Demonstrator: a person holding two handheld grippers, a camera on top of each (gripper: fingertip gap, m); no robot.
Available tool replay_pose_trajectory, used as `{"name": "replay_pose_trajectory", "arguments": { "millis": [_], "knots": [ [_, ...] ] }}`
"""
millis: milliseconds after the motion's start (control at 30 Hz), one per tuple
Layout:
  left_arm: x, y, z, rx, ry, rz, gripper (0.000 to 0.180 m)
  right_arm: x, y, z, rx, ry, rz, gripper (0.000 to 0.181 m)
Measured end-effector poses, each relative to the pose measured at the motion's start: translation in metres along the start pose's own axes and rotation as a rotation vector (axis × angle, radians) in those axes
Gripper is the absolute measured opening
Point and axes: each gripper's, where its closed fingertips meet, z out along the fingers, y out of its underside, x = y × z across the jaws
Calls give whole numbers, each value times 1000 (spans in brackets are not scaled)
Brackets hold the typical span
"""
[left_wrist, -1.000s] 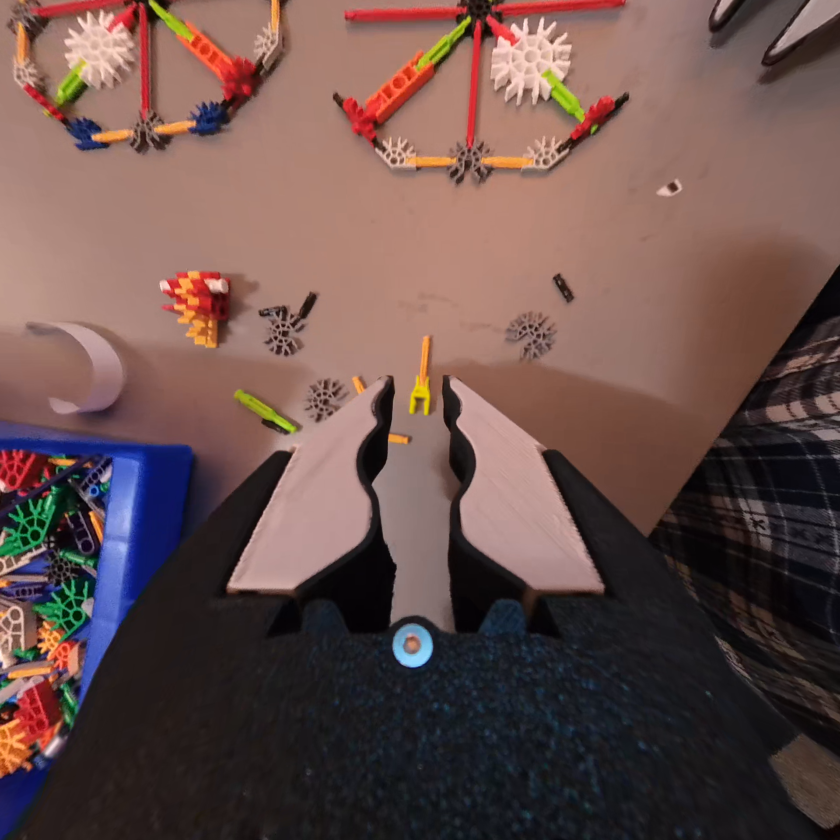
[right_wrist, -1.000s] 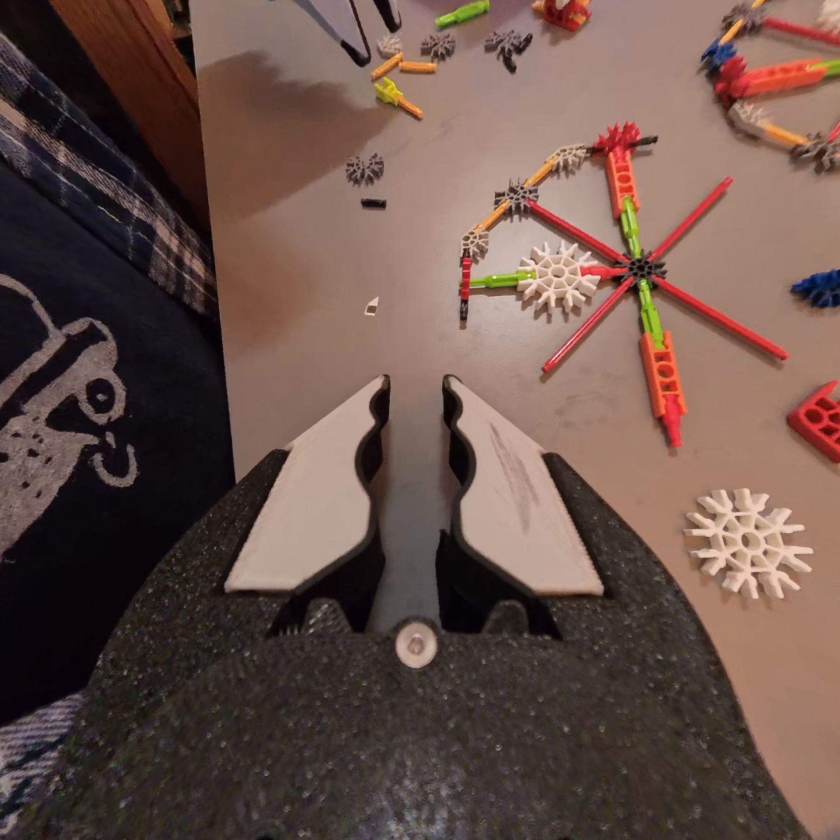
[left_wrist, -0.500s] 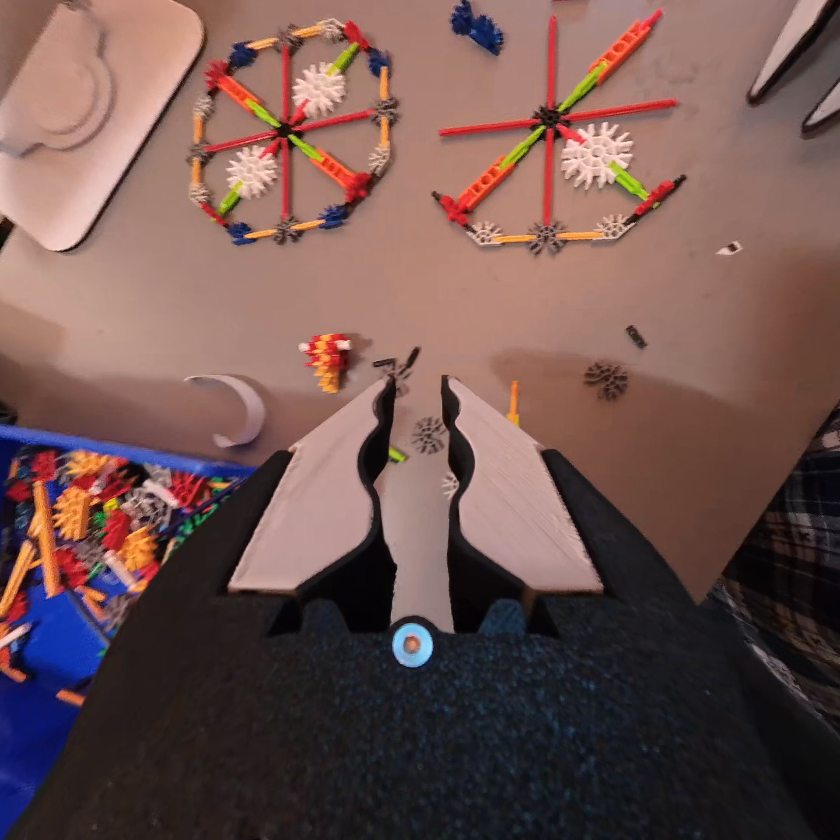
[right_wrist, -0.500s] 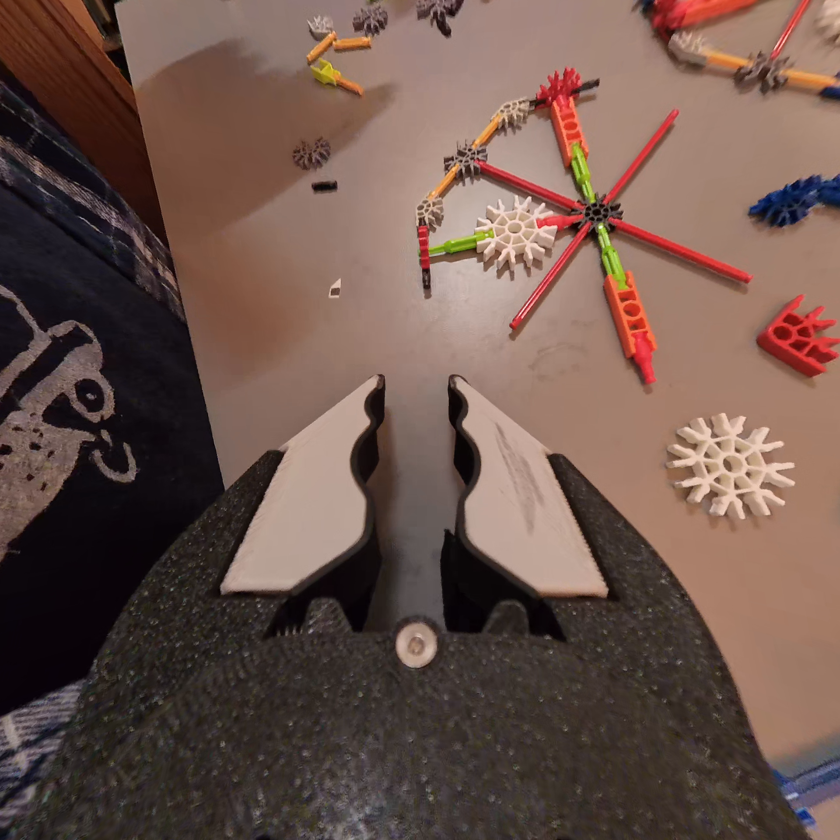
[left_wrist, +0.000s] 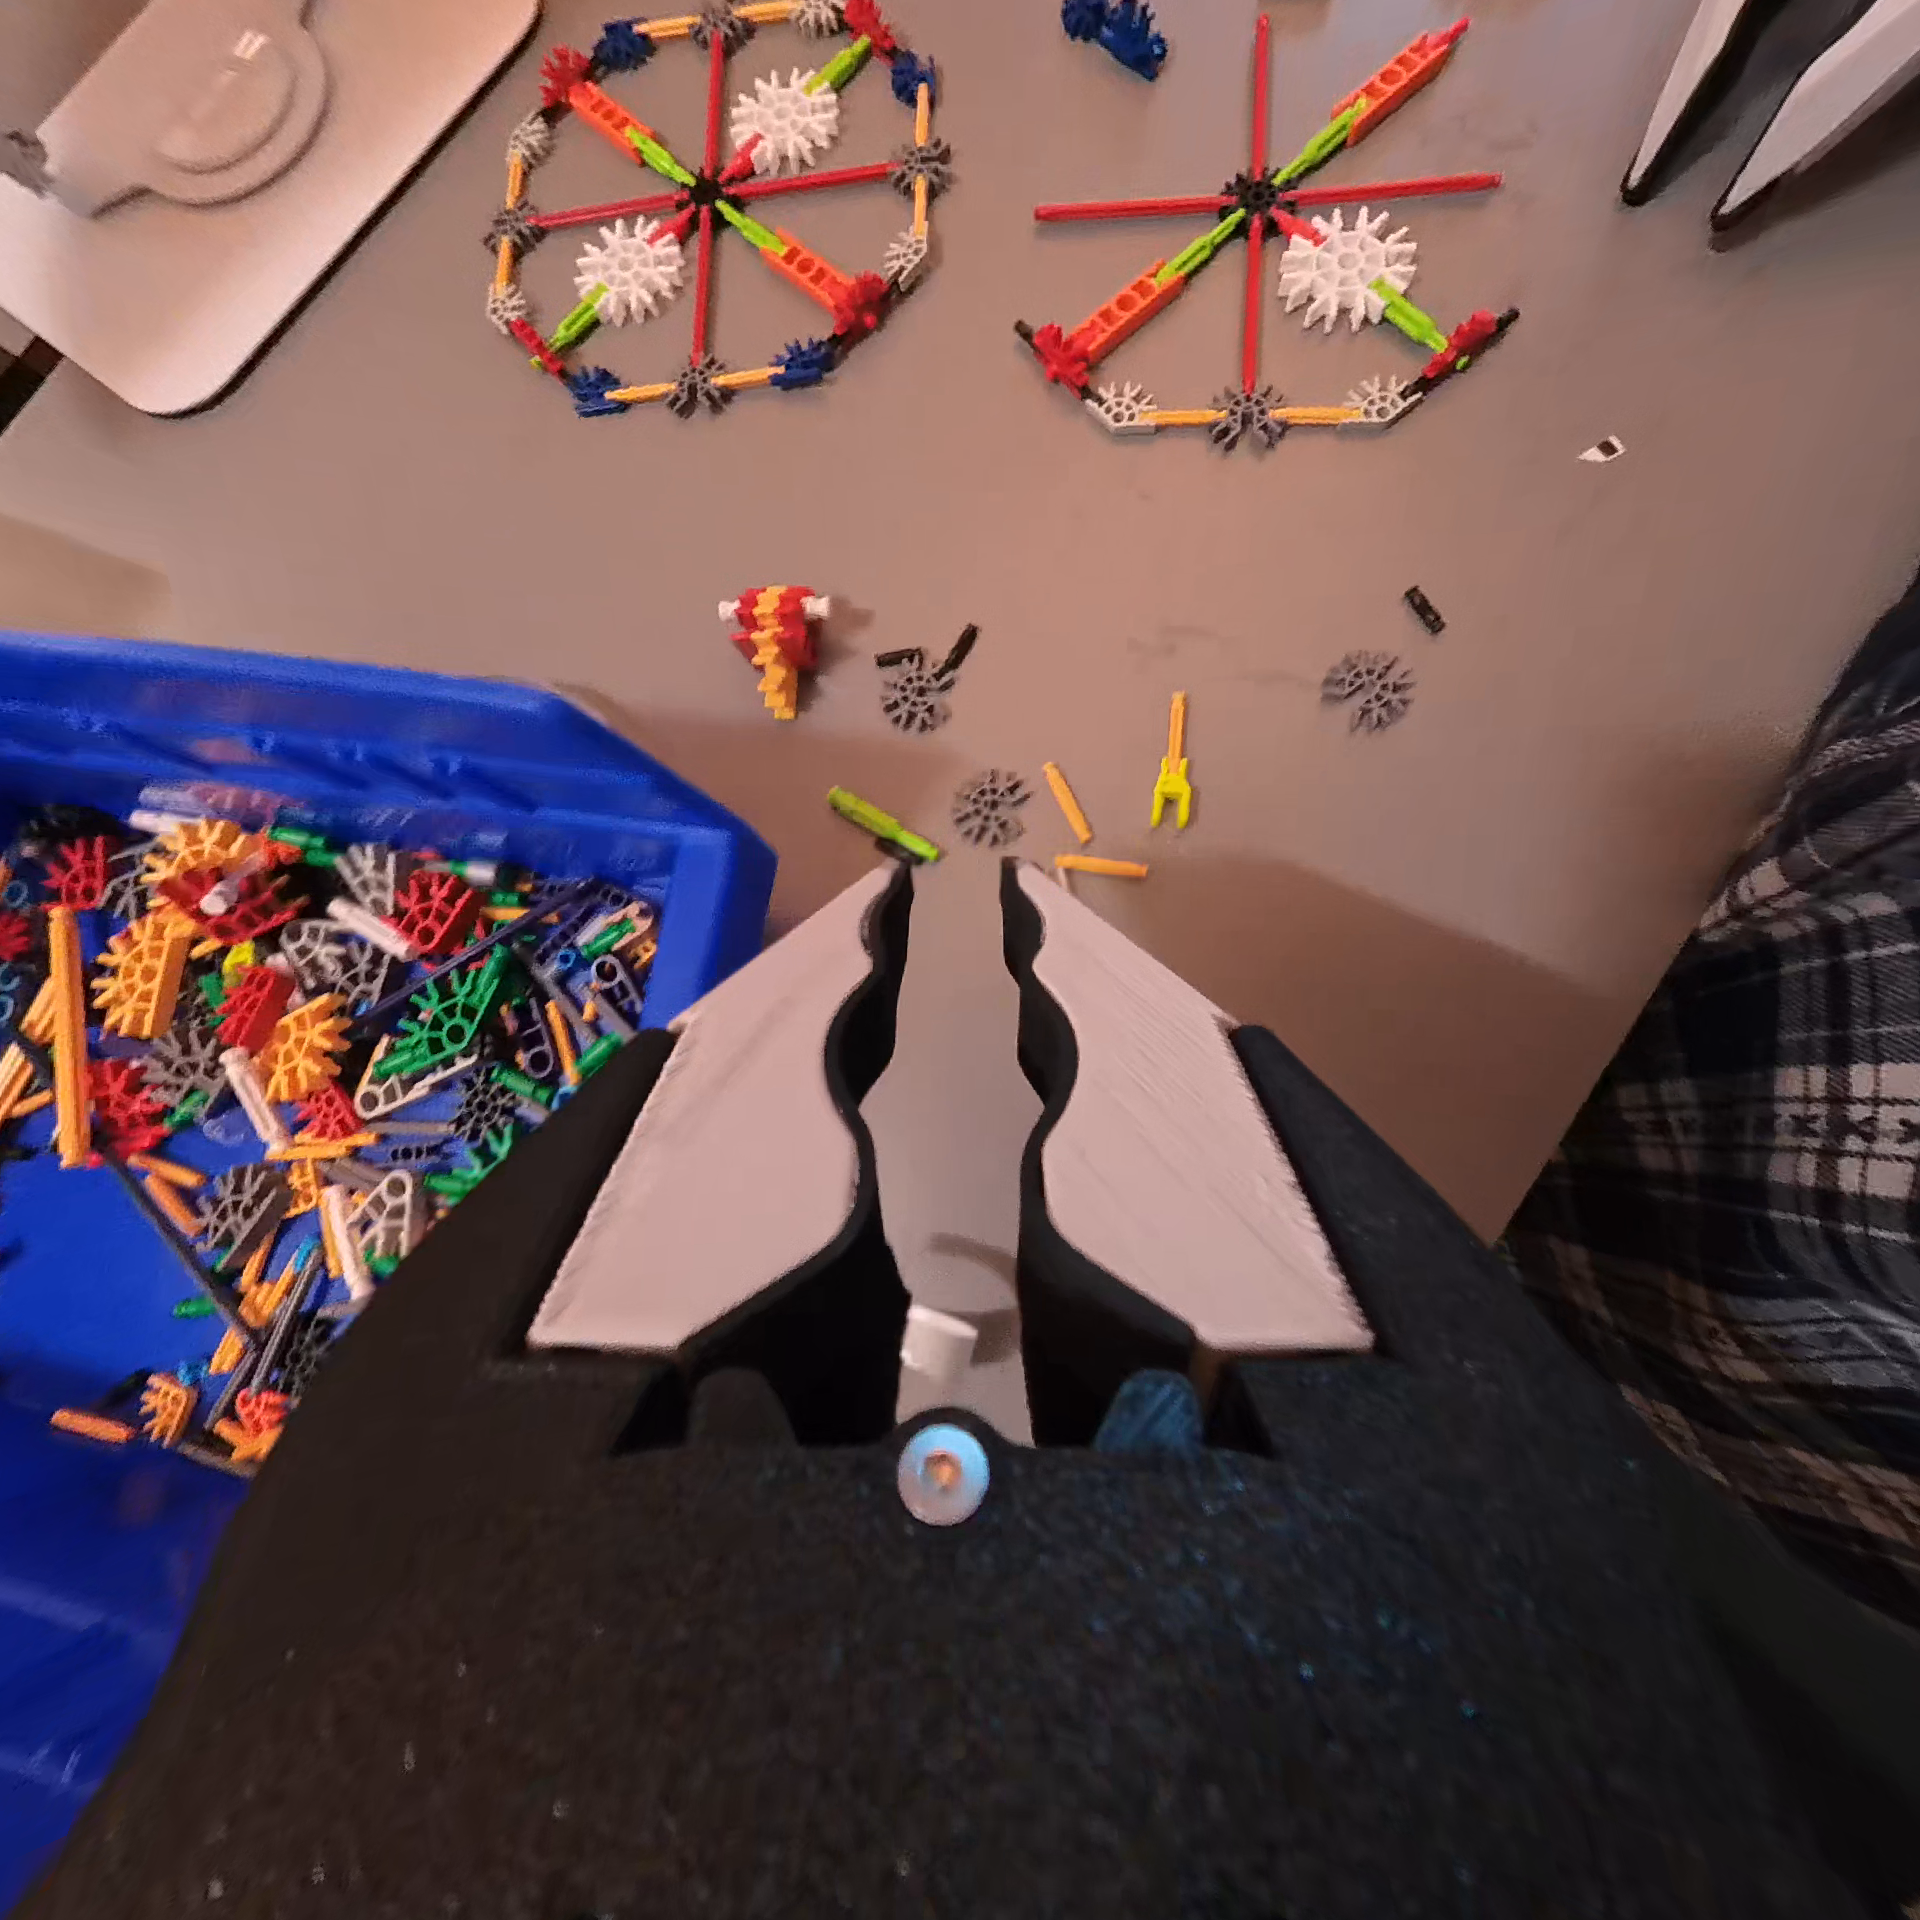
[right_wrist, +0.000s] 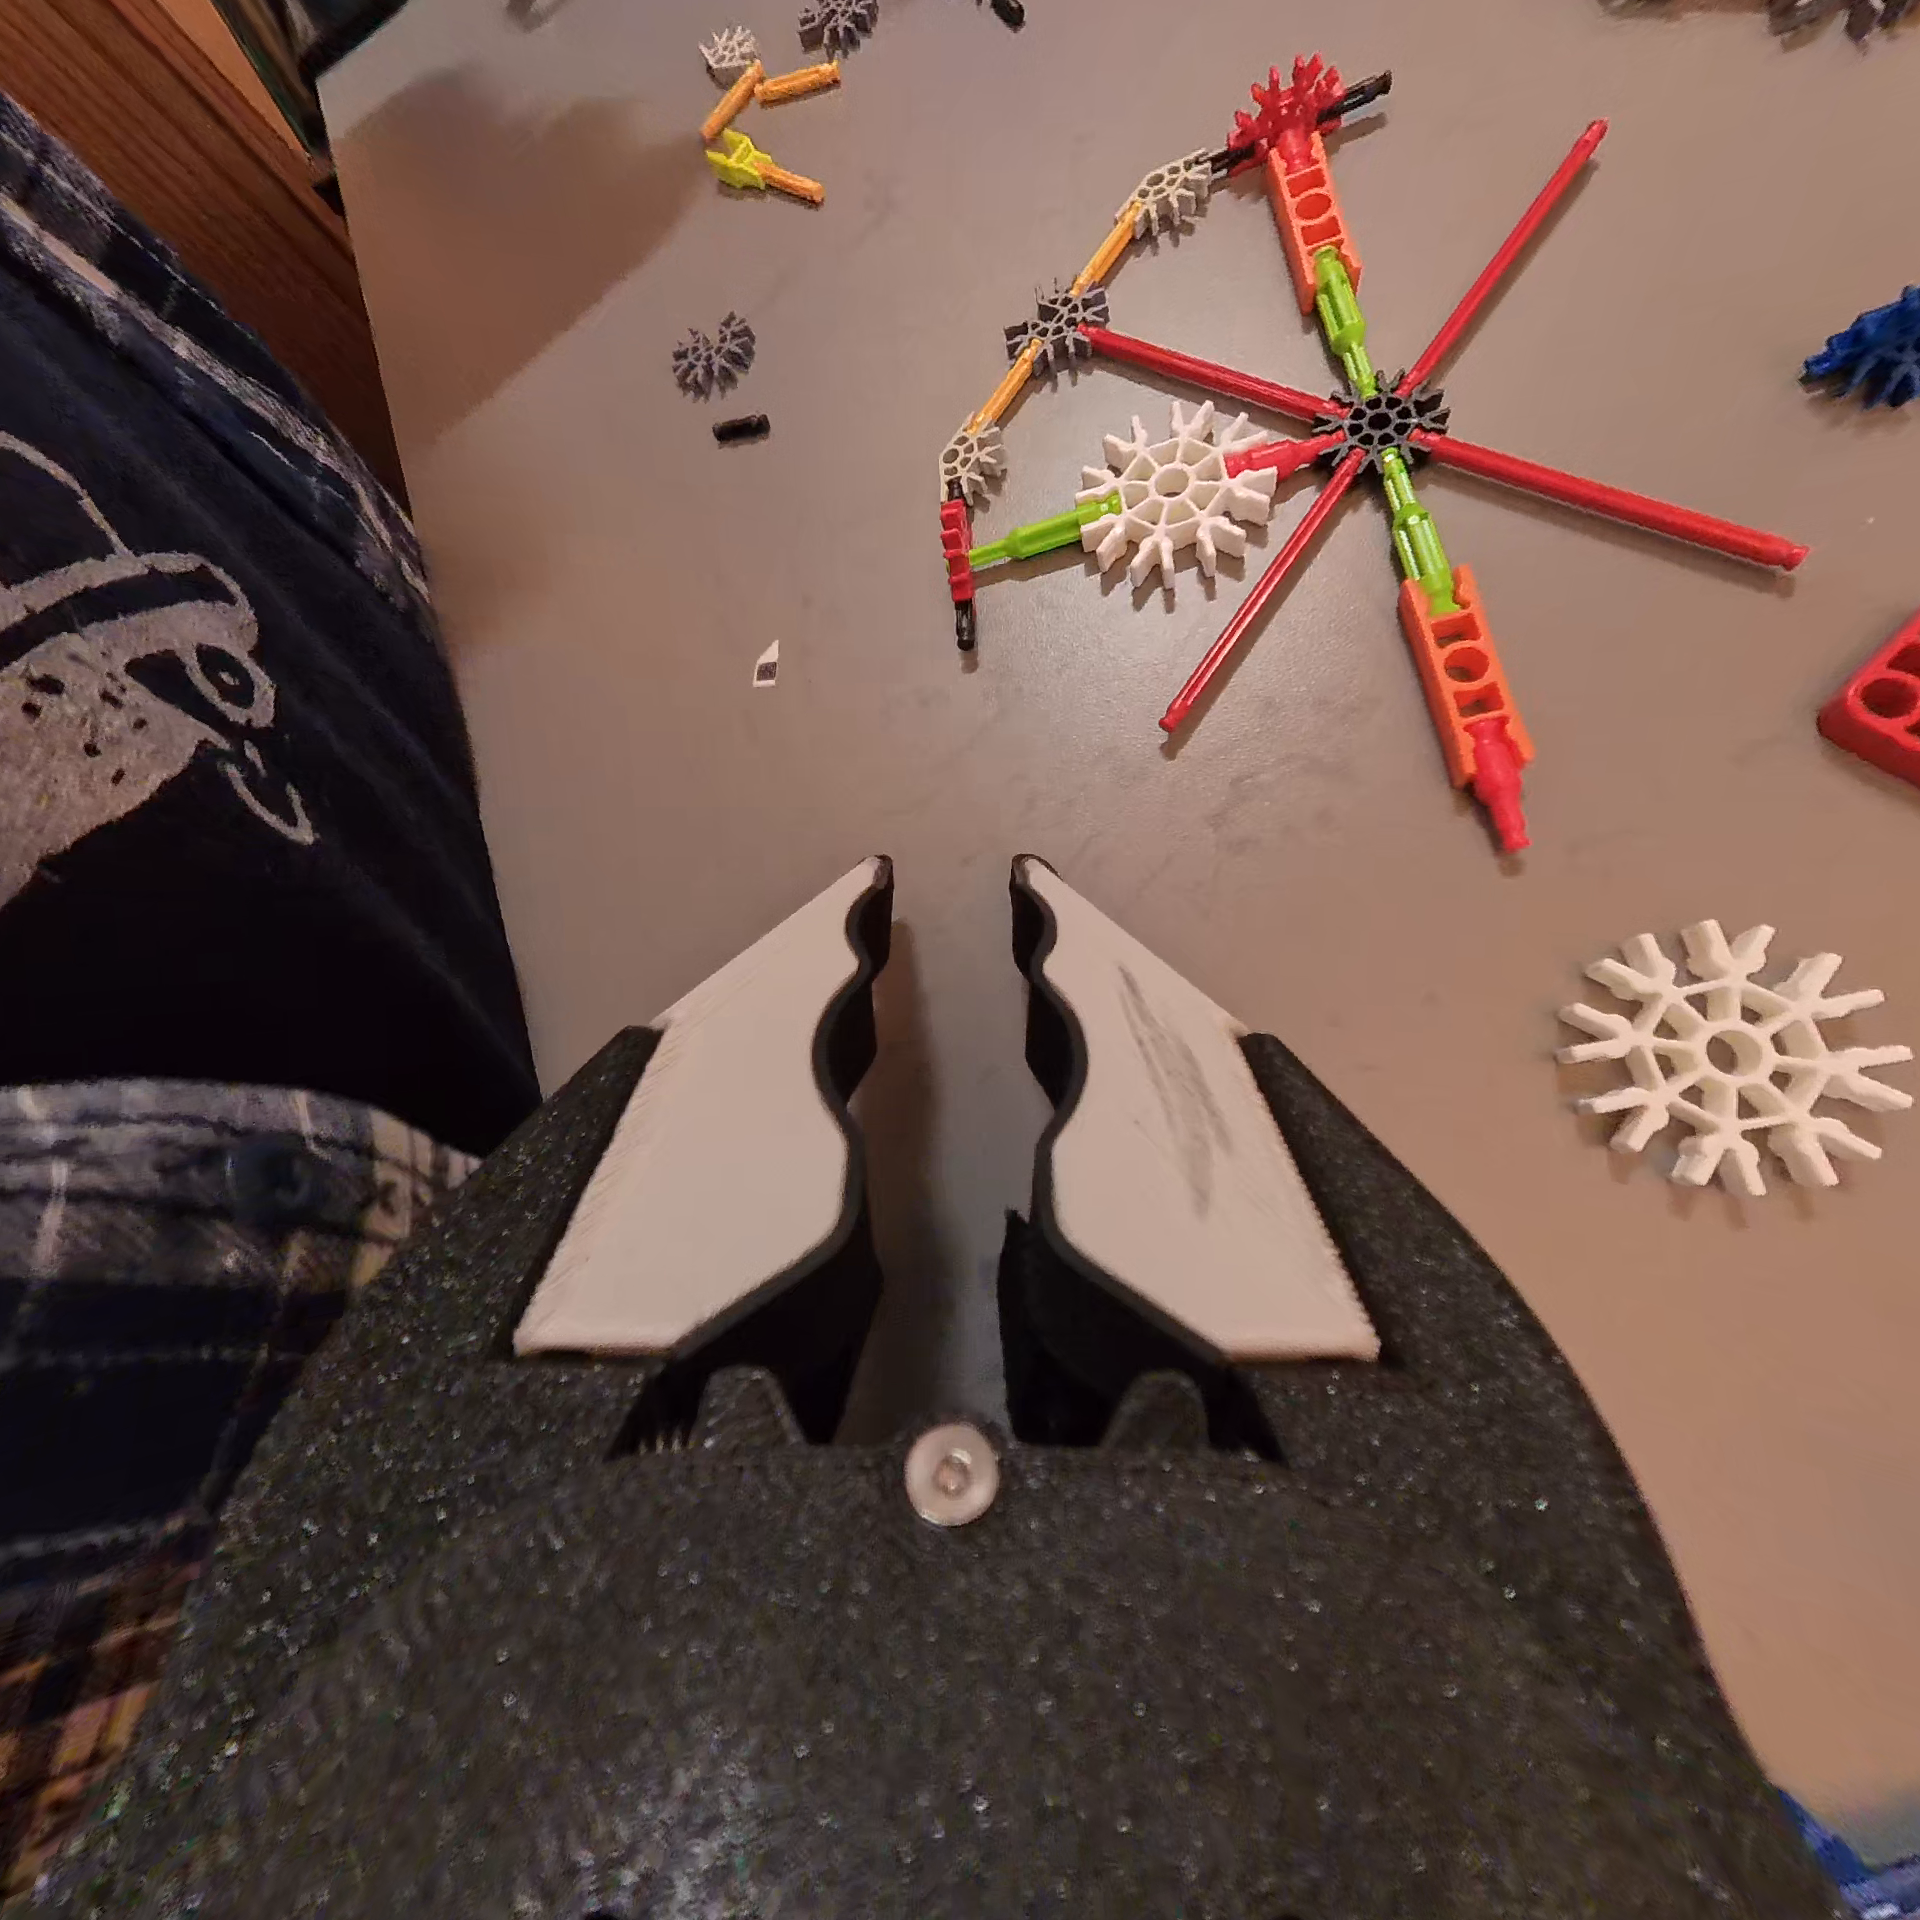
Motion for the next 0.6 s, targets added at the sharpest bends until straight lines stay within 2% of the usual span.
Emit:
{"name": "replay_pose_trajectory", "arguments": {
  "millis": [167, 433, 600],
  "knots": [
    [-30, 13, -29, 27, -69, -26, 14, 1, 0, 0, 0, 2, 10, 19],
    [-100, 42, -71, -123, -240, 66, 12, 3, 0, 0, 0, -1, 33, 15],
    [-122, 40, -69, -153, -220, 118, 12, 3, 0, 0, 0, 3, 44, 14]
  ]
}}
